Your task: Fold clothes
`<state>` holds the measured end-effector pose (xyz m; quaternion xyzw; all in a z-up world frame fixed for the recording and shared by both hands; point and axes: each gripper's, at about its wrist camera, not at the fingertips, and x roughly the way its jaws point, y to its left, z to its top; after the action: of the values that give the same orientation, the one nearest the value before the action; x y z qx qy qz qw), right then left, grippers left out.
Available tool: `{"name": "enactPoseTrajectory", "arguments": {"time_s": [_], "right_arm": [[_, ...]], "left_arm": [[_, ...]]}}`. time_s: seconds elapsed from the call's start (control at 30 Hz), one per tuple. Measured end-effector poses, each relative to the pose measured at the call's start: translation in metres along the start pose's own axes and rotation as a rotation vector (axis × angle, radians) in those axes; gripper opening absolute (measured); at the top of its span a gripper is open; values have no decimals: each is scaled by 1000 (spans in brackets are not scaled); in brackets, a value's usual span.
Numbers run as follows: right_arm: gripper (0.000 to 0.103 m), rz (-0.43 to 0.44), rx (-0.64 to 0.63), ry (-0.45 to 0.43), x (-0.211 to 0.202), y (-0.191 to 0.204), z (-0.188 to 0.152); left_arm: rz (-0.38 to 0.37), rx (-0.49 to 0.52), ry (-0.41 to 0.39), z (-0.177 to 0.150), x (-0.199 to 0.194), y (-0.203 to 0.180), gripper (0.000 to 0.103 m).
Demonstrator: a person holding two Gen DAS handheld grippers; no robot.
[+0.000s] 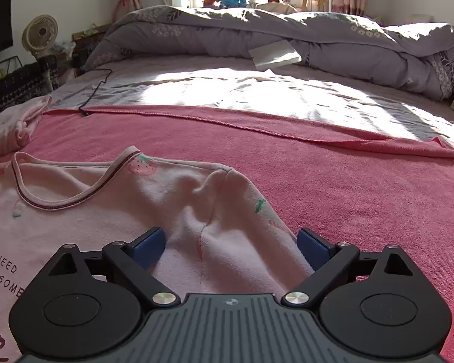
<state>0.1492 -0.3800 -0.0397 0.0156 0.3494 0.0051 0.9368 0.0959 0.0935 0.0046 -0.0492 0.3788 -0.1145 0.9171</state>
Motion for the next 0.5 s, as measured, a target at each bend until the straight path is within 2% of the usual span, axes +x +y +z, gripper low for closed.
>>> {"name": "enactPoseTrajectory", "arguments": {"time_s": [0.1,0.2,0.23,0.27,0.33,0.5], "right_arm": [[95,2,4,0,0,1,0],[96,1,5,0,0,1,-1],[96,2,6,0,0,1,-1],[96,2,7,0,0,1,0],[96,3,8,0,0,1,0],[96,4,11,1,0,1,0]], "left_arm": [[-11,44,8,-6,-4,-13,51],[7,56,6,-10,-5,-25,34],[-3,40,11,-10,-5,-27,12],[-8,21,14,-9,-6,-28,5],[7,6,-10,-6,-11,-31,0],[88,17,-132,22,-36,-28,0]]}}
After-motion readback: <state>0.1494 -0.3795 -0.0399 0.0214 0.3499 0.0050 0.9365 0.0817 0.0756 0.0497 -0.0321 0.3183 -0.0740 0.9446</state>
